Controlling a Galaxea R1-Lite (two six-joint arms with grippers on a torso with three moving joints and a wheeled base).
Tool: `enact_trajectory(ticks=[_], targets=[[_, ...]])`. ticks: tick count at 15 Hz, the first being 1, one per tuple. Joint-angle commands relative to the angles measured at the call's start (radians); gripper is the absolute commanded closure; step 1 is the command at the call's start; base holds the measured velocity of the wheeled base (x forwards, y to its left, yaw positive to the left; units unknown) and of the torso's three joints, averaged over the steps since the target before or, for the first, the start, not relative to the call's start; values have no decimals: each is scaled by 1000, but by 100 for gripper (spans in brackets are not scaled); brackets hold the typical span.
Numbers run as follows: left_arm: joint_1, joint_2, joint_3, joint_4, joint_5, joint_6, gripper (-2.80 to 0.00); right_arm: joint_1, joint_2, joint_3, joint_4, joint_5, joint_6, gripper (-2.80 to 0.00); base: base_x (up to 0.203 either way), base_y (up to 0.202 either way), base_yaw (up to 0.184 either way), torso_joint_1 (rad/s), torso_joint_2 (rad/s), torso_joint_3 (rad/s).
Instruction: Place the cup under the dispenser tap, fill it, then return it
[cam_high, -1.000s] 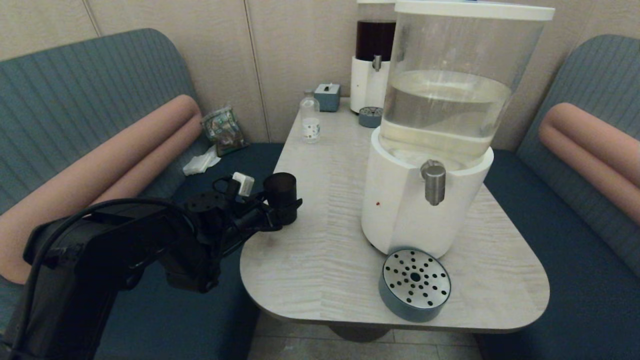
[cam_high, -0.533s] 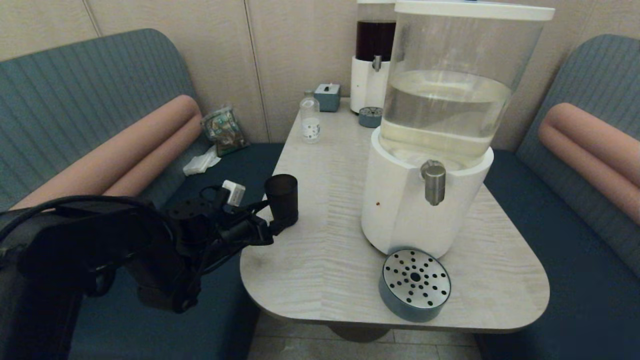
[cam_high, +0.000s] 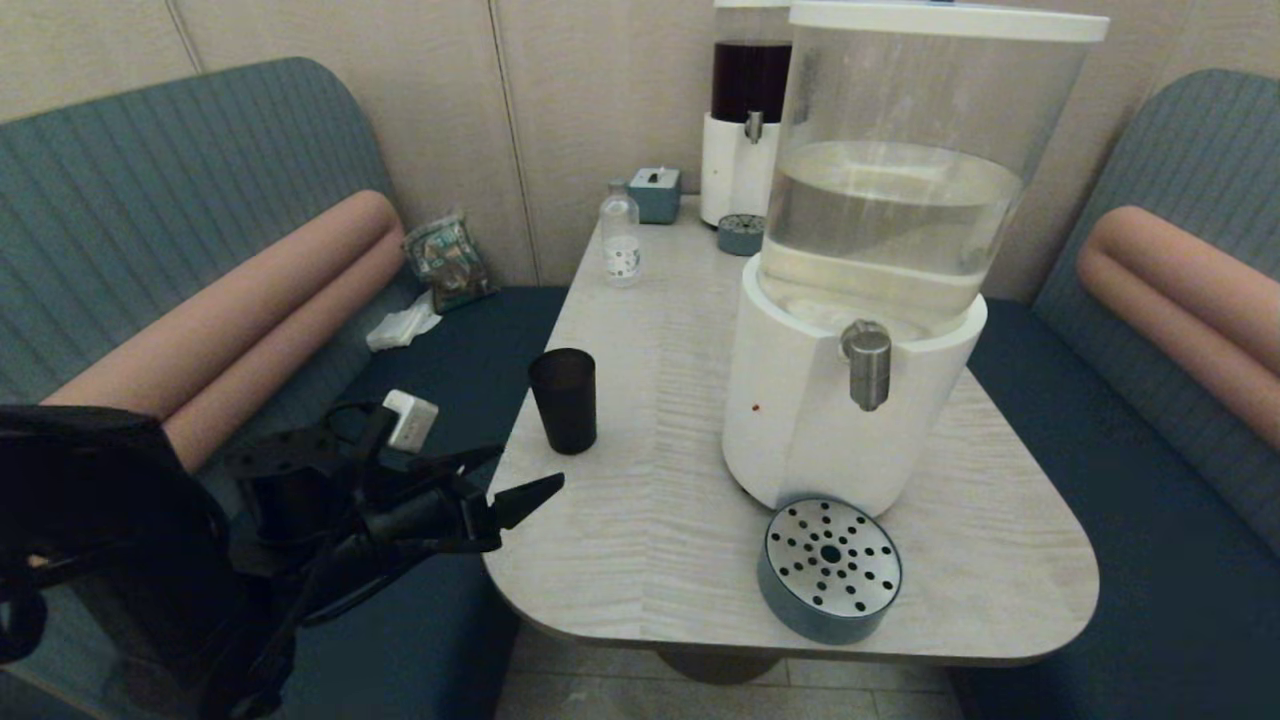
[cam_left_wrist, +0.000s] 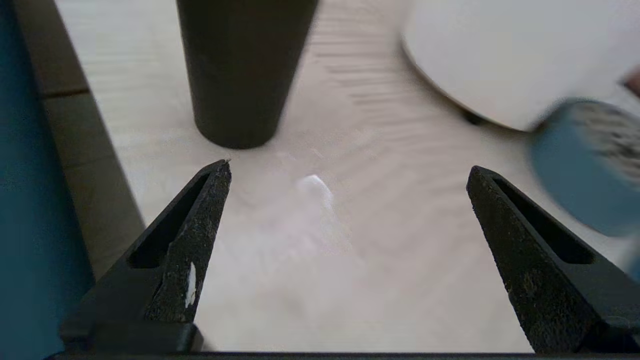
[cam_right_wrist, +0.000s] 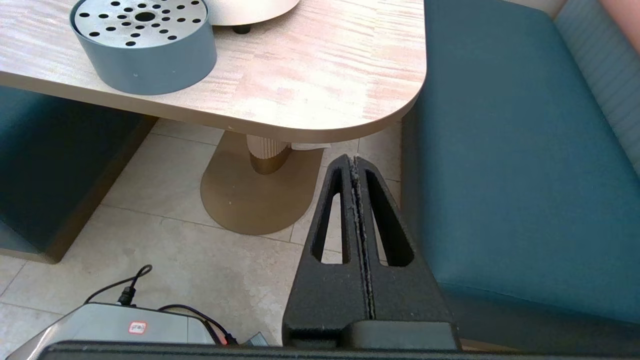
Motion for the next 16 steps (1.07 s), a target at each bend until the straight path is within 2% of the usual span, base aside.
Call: enact_trajectory(ticks=[1, 5, 10, 11, 12, 14, 16], targets=[[0, -175, 99, -9, 11, -2, -280, 0, 0, 0, 1, 0, -2, 0, 0, 0, 0, 0, 0, 0], [0, -476, 252, -9, 75, -29, -280, -1, 1, 0, 1, 0, -2, 0, 0, 0, 0, 0, 0, 0], [0, -797, 370, -9, 238, -90, -280, 0, 1, 0, 1, 0, -2, 0, 0, 0, 0, 0, 0, 0], [2, -833, 381, -9, 266, -104, -120, -1, 0, 0, 1, 0, -2, 0, 0, 0, 0, 0, 0, 0], [3, -849, 388, -9, 288, -116, 0, -1, 0, 0, 1, 0, -2, 0, 0, 0, 0, 0, 0, 0], [26, -920, 388, -9, 317, -136, 0, 1, 0, 0, 1, 0, -2, 0, 0, 0, 0, 0, 0, 0], [97, -975, 391, -9, 318, -147, 0, 1, 0, 0, 1, 0, -2, 0, 0, 0, 0, 0, 0, 0]])
